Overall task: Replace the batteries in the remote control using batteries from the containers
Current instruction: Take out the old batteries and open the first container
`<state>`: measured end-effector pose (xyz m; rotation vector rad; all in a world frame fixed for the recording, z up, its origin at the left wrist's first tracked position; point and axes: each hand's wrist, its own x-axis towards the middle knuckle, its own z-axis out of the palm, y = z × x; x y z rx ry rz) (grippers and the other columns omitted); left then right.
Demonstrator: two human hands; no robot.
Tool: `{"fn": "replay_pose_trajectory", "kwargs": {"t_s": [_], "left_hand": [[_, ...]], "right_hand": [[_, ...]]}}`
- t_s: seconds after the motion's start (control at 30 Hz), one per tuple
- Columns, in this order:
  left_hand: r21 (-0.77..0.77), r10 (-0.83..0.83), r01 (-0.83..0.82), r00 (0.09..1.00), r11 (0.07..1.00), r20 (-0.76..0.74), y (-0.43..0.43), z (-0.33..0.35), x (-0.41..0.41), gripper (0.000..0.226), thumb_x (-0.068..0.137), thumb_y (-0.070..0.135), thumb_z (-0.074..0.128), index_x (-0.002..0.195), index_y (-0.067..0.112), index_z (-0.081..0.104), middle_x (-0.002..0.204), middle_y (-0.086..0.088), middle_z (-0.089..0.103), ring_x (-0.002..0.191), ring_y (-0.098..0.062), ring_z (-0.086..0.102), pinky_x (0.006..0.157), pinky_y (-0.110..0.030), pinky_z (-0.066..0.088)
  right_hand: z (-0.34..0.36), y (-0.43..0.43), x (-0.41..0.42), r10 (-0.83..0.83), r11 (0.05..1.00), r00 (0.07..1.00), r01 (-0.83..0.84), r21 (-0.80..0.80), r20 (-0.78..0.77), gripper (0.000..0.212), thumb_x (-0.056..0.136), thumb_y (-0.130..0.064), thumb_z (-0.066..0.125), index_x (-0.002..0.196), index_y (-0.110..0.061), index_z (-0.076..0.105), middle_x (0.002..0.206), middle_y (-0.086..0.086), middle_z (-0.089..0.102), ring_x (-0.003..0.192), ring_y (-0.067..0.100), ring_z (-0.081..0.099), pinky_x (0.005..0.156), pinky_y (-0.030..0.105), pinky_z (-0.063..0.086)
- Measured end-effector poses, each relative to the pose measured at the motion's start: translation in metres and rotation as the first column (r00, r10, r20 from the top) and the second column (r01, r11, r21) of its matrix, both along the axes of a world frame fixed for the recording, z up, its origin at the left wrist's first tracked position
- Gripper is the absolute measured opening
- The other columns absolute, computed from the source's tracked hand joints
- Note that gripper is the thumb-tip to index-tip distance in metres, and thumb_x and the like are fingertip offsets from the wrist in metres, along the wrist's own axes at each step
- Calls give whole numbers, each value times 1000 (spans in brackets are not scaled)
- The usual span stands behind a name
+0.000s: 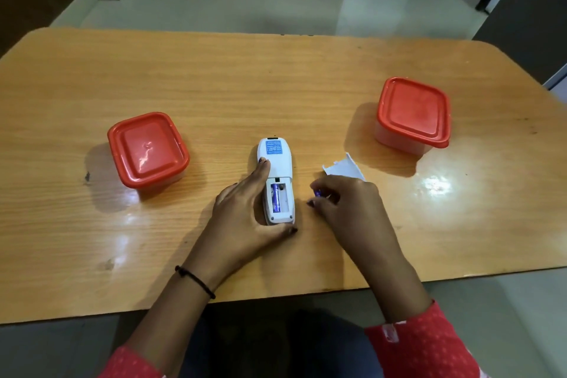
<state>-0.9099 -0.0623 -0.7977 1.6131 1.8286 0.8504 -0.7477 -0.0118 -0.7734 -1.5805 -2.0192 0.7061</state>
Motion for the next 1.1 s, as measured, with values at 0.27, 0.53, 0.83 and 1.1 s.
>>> {"fn": "replay_pose_trajectory", "kwargs": {"t_s": [0.27,0.53,0.83,1.1], "left_hand": [[24,1,0,1000,1000,-17,0,2,1,108,60,36,85,148,27,24,150,7,38,130,1,32,115,-34,27],[-1,11,-11,996,1000,89,2,-2,1,108,52,59,71,146,28,29,145,2,47,128,-13,48,109,-42,37],[8,3,-4,997,1000,83,3,-7,-1,102,56,60,59,147,23,30,133,-11,58,122,-25,53,103,-47,40],[23,-9,8,1000,1000,30,4,-8,-2,96,61,43,68,147,21,29,142,-5,52,128,-16,49,105,-43,39]], "right_hand": [[-7,4,-3,-17,994,985,-2,109,170,22,86,-15,63,106,-9,69,108,9,62,105,28,54,83,35,42],[-11,-2,-40,150,966,988,-151,211,22,17,88,-13,58,95,-15,74,90,5,64,87,24,46,78,37,41],[-5,-5,-50,167,934,962,-225,277,217,21,78,-10,52,68,-8,71,68,7,59,72,29,49,60,42,46],[-4,3,-59,275,929,928,-324,179,251,13,91,-2,42,93,1,54,100,19,53,88,33,46,73,34,31]]}}
